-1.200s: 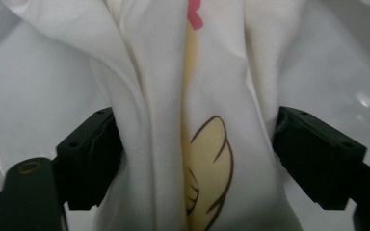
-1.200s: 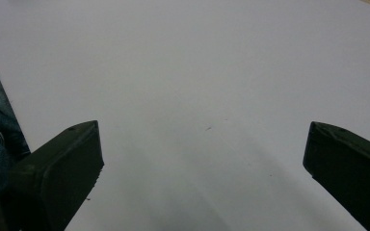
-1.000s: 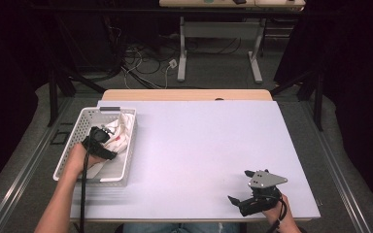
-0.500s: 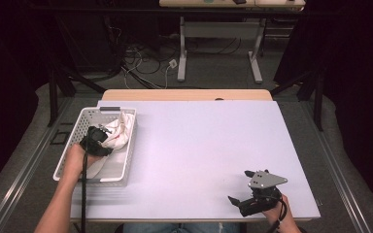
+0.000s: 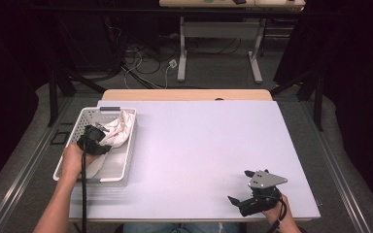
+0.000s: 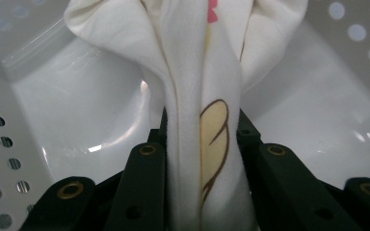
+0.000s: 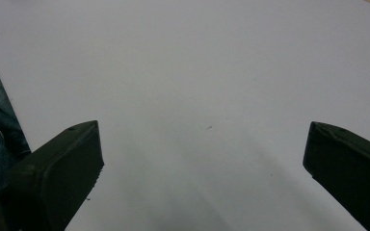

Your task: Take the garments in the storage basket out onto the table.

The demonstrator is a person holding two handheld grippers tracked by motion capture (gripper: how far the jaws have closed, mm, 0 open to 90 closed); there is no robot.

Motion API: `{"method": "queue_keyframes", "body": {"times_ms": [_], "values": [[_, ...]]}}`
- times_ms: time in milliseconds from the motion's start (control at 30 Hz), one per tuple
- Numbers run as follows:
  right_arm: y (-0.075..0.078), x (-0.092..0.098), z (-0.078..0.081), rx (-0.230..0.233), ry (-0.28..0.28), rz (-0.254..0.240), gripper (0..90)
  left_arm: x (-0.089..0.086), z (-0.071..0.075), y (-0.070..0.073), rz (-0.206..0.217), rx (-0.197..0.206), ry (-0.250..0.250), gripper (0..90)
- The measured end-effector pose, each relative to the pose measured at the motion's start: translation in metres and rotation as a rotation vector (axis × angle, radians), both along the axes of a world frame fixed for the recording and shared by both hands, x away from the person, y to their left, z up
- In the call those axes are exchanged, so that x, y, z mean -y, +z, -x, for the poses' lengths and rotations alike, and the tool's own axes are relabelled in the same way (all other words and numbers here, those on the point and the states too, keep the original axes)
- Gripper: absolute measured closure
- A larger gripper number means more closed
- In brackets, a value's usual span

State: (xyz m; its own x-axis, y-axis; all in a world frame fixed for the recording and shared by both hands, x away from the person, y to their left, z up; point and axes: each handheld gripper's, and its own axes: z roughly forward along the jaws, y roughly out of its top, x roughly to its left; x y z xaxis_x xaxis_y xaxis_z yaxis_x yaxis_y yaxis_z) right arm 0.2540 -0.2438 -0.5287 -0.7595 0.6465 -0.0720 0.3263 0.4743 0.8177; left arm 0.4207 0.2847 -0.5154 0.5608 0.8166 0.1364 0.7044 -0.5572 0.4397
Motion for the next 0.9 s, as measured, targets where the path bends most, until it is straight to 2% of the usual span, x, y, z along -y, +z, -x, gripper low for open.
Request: {"method": "queue_keyframes", "body": {"times_ms": [267, 467, 900], "values": [[0.000, 0.000, 0.000, 0.000, 0.000, 0.001, 0.0, -0.003, 0.004, 0.006, 0.015, 0.028, -0.004, 73.7], [0.000, 0.000, -0.001, 0.002, 0.002, 0.005, 0.0, -0.005, 0.007, 0.010, 0.051, 0.051, -0.002, 73.7], [0.000, 0.000, 0.000, 0.001, 0.000, 0.002, 0.0, -0.005, 0.014, 0.018, 0.057, 0.095, -0.010, 73.7]]}}
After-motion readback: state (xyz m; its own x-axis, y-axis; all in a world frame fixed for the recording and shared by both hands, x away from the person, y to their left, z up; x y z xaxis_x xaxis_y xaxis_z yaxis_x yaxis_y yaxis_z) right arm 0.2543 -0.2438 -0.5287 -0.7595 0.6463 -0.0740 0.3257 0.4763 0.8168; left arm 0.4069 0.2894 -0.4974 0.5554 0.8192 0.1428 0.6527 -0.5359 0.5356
